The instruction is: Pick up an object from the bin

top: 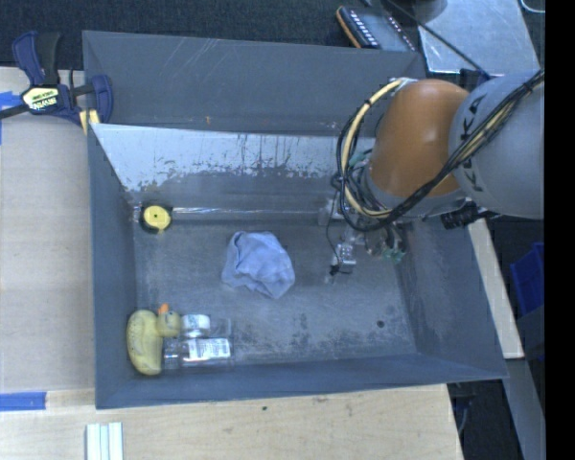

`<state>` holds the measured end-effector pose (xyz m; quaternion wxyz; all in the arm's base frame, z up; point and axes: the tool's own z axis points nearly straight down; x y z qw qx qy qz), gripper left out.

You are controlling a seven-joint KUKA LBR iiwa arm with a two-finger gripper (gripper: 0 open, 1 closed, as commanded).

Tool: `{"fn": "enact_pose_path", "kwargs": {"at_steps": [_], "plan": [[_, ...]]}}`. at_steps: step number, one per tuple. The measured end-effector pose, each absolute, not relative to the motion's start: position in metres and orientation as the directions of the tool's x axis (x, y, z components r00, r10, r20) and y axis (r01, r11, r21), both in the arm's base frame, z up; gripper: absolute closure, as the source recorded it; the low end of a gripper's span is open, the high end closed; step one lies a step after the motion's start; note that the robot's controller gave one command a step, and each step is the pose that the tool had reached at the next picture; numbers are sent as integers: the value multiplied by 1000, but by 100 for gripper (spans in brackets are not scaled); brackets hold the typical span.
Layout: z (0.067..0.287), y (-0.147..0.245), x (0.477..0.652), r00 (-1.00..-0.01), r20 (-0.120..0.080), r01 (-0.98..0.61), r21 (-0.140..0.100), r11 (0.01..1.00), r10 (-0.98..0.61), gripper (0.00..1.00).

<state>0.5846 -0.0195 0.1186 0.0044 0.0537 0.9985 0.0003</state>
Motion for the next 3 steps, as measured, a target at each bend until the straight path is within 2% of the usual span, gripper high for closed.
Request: {"fn": "enact_pose_path", "kwargs": {"at_steps": [1, 2, 3], "plan": [[82, 13, 607, -999, -11, 53, -3, 999, 52, 0], [71, 40, 578, -1000, -12, 13, 0, 1000, 13, 0], [71, 49, 581, -999, -17, 30, -2, 1000, 30, 0]]}}
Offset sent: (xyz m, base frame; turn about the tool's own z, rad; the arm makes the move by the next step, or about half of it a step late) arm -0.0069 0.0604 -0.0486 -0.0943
